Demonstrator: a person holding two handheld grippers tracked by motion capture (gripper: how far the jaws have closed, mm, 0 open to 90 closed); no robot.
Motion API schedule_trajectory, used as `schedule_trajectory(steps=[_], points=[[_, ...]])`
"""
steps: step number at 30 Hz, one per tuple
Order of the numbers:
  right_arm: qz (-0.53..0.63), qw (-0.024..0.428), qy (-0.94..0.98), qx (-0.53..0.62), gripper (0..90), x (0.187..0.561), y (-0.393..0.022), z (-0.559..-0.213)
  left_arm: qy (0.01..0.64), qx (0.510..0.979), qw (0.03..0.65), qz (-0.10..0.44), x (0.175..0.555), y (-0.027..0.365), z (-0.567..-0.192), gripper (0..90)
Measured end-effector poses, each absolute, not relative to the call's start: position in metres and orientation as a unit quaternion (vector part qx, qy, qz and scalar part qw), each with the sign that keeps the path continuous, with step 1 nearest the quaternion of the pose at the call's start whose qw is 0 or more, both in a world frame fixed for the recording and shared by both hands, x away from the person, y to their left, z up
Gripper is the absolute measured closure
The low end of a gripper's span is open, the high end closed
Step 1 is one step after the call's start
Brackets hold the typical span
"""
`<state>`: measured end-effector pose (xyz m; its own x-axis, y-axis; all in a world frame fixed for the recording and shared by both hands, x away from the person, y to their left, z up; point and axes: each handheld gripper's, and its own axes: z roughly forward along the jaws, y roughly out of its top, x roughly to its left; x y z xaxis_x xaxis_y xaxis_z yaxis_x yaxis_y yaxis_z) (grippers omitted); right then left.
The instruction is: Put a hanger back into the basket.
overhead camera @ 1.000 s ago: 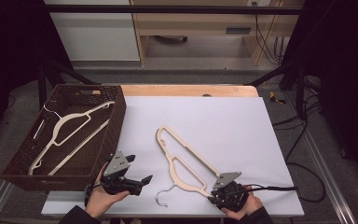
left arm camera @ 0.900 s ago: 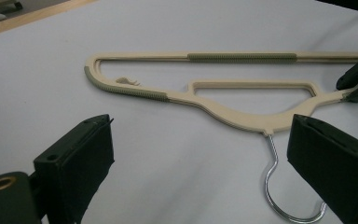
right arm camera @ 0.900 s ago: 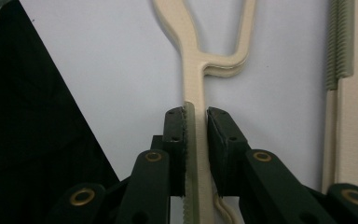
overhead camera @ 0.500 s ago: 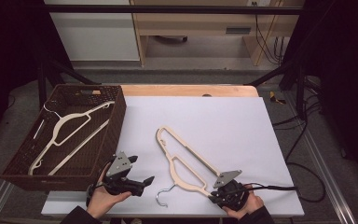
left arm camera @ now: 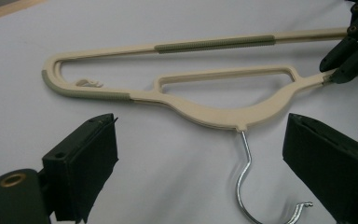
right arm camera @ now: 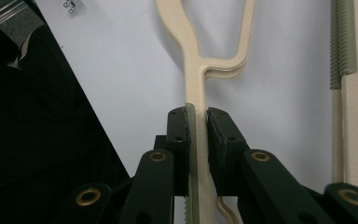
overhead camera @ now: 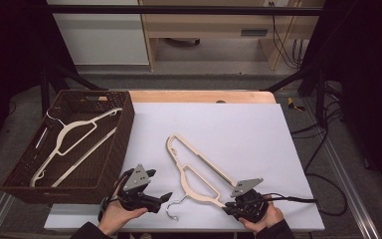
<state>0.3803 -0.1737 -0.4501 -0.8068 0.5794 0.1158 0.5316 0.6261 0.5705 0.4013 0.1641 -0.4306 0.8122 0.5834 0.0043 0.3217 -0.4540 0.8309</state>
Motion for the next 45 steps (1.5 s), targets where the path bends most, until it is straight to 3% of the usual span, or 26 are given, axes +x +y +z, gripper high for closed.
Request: schedule_trajectory(steps=[12,20,25,26,35,38,45], points=[[0.325,0.028,0.889,0.321,79.6,0.382,-0.176,-0.444,0.264,0.847,0.44,0.139,0.4,0.157,-0.435,12.5],[0.348,0.029,0.88,0.322,79.6,0.383,-0.18,-0.438,0.249,0.86,0.43,0.12,0.403,0.139,-0.436,23.1],[0.348,0.032,0.88,0.322,79.6,0.383,-0.181,-0.436,0.249,0.873,0.408,0.098,0.411,0.127,-0.443,38.1],[0.352,0.033,0.877,0.324,79.6,0.383,-0.18,-0.436,0.249,0.879,0.396,0.089,0.413,0.121,-0.447,44.6],[0.349,0.036,0.879,0.323,79.5,0.383,-0.181,-0.435,0.25,0.896,0.361,0.07,0.417,0.11,-0.456,68.0],[0.349,0.036,0.879,0.323,79.6,0.383,-0.181,-0.435,0.253,0.898,0.353,0.073,0.418,0.108,-0.457,81.3],[0.35,0.033,0.879,0.322,79.4,0.383,-0.18,-0.436,0.241,0.901,0.349,0.086,0.414,0.106,-0.452,84.6]])
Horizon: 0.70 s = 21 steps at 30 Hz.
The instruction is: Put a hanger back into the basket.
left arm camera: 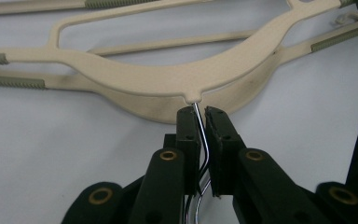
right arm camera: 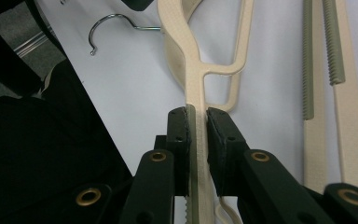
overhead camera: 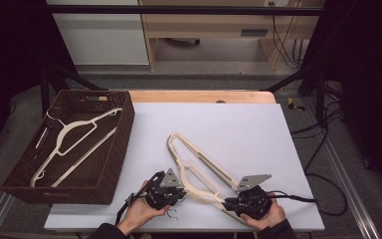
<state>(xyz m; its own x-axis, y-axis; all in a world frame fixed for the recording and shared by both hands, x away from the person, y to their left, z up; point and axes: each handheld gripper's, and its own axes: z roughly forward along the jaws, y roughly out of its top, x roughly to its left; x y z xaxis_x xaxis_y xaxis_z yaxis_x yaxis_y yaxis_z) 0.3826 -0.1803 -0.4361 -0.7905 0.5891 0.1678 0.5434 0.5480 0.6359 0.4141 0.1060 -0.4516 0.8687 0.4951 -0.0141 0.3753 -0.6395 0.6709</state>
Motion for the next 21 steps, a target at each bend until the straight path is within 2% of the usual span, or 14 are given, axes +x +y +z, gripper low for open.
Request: schedule_trajectory(steps=[9,10,11,12,13,15,16,17,21], points=[[0.355,0.031,0.88,0.313,78.5,0.382,-0.18,-0.437,0.224,0.909,0.327,0.126,0.408,0.103,-0.441,86.0],[0.363,0.032,0.878,0.312,74.7,0.382,-0.18,-0.435,0.225,0.909,0.327,0.129,0.407,0.102,-0.44,86.0],[0.363,0.032,0.878,0.312,74.7,0.382,-0.18,-0.435,0.226,0.909,0.325,0.129,0.407,0.102,-0.44,86.0],[0.369,0.04,0.876,0.309,72.3,0.382,-0.181,-0.435,0.223,0.911,0.321,0.129,0.406,0.102,-0.439,85.9],[0.374,0.064,0.874,0.302,65.8,0.381,-0.179,-0.431,0.226,0.91,0.322,0.132,0.405,0.101,-0.439,86.0],[0.382,0.071,0.873,0.296,62.9,0.381,-0.178,-0.429,0.227,0.91,0.322,0.131,0.405,0.1,-0.437,85.9],[0.395,0.087,0.867,0.29,54.8,0.38,-0.175,-0.425,0.229,0.91,0.321,0.129,0.405,0.1,-0.435,86.0],[0.395,0.087,0.867,0.29,54.8,0.38,-0.175,-0.425,0.23,0.909,0.321,0.13,0.404,0.1,-0.435,86.0],[0.405,0.127,0.865,0.27,43.3,0.384,-0.164,-0.421,0.239,0.908,0.319,0.129,0.404,0.099,-0.431,86.0]])
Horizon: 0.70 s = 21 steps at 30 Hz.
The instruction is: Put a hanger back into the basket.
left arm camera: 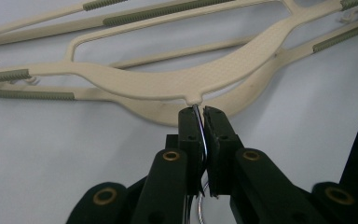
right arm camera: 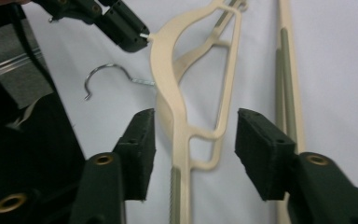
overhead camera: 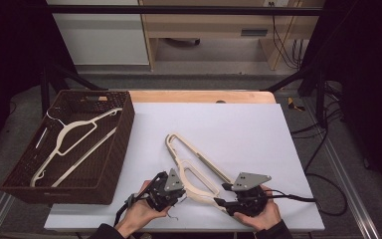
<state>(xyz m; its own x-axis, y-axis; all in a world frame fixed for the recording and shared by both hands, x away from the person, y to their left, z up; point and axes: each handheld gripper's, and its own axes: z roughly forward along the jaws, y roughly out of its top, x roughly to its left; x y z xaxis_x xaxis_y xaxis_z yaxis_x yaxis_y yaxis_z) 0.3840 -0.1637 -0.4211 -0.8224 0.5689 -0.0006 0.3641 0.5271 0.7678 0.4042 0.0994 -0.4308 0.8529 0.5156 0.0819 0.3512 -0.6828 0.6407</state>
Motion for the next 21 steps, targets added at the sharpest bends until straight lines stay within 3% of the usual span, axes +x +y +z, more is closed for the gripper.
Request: schedule_trajectory(steps=[6,13,16,17,18,21], points=[[0.393,0.154,0.873,0.246,35.3,0.388,-0.14,-0.421,0.249,0.904,0.324,0.126,0.405,0.1,-0.427,86.0],[0.352,0.178,0.893,0.216,38.5,0.392,-0.118,-0.433,0.256,0.9,0.33,0.126,0.404,0.1,-0.423,85.8],[0.335,0.187,0.902,0.196,51.0,0.394,-0.112,-0.439,0.255,0.901,0.331,0.118,0.403,0.1,-0.421,85.8],[0.335,0.187,0.902,0.196,51.0,0.394,-0.112,-0.439,0.256,0.9,0.333,0.117,0.402,0.099,-0.421,85.8],[0.317,0.195,0.909,0.188,59.9,0.395,-0.111,-0.442,0.254,0.901,0.333,0.117,0.402,0.099,-0.421,85.8],[0.312,0.196,0.91,0.189,72.0,0.393,-0.11,-0.443,0.254,0.902,0.329,0.119,0.401,0.098,-0.421,85.7]])
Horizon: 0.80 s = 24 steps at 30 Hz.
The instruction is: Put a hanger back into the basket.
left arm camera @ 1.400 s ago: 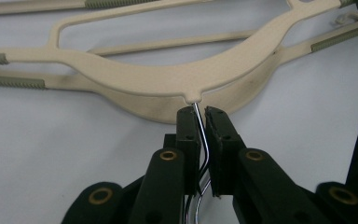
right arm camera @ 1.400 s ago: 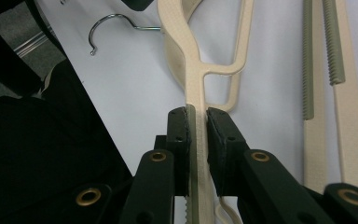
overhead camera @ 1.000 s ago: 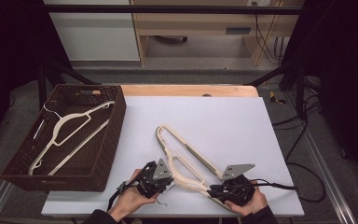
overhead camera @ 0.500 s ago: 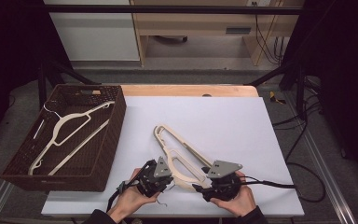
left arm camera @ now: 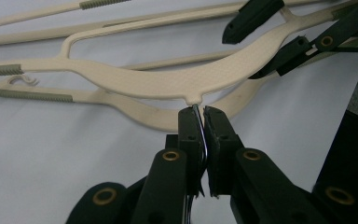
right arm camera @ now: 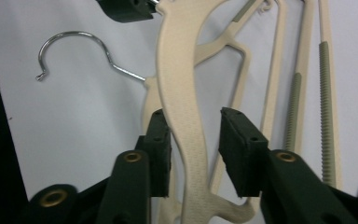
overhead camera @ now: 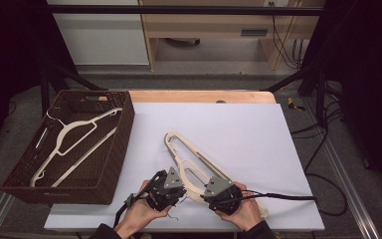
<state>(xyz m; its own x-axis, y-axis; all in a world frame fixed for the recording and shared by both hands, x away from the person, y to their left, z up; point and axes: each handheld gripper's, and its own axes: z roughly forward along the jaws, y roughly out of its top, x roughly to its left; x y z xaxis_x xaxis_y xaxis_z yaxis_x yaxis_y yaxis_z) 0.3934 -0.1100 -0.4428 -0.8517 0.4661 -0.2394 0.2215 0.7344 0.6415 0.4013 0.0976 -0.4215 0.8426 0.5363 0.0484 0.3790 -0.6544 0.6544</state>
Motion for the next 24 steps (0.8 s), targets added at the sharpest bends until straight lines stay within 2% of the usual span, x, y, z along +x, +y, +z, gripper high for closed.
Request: schedule_trajectory(steps=[1,2,8,10,11,12,13,14,15,16,21,24], points=[[0.312,0.196,0.91,0.189,72.0,0.393,-0.11,-0.443,0.254,0.902,0.329,0.119,0.401,0.098,-0.421,85.6],[0.311,0.193,0.913,0.181,75.8,0.393,-0.11,-0.443,0.255,0.902,0.329,0.117,0.402,0.098,-0.421,85.4],[0.308,0.19,0.917,0.166,78.0,0.392,-0.112,-0.442,0.258,0.892,0.35,0.124,0.401,0.103,-0.416,80.9],[0.305,0.196,0.917,0.169,78.9,0.392,-0.112,-0.443,0.261,0.882,0.37,0.131,0.401,0.108,-0.41,73.5],[0.31,0.197,0.915,0.169,79.3,0.392,-0.113,-0.442,0.262,0.868,0.403,0.125,0.401,0.114,-0.402,65.8],[0.31,0.197,0.915,0.169,79.3,0.392,-0.113,-0.442,0.262,0.868,0.403,0.125,0.401,0.114,-0.402,61.5],[0.307,0.204,0.915,0.161,79.5,0.392,-0.116,-0.439,0.262,0.846,0.443,0.138,0.401,0.123,-0.392,56.7],[0.307,0.204,0.915,0.161,79.5,0.392,-0.116,-0.439,0.262,0.846,0.443,0.138,0.401,0.123,-0.392,52.2],[0.308,0.206,0.914,0.164,79.7,0.392,-0.117,-0.437,0.263,0.837,0.457,0.143,0.401,0.127,-0.387,52.2],[0.312,0.21,0.912,0.167,80.0,0.391,-0.119,-0.434,0.265,0.821,0.483,0.153,0.401,0.135,-0.38,44.3],[0.317,0.221,0.906,0.171,81.1,0.391,-0.127,-0.425,0.274,0.791,0.519,0.172,0.403,0.157,-0.367,34.3],[0.315,0.23,0.903,0.18,81.8,0.39,-0.131,-0.419,0.28,0.785,0.522,0.18,0.405,0.164,-0.365,32.3]])
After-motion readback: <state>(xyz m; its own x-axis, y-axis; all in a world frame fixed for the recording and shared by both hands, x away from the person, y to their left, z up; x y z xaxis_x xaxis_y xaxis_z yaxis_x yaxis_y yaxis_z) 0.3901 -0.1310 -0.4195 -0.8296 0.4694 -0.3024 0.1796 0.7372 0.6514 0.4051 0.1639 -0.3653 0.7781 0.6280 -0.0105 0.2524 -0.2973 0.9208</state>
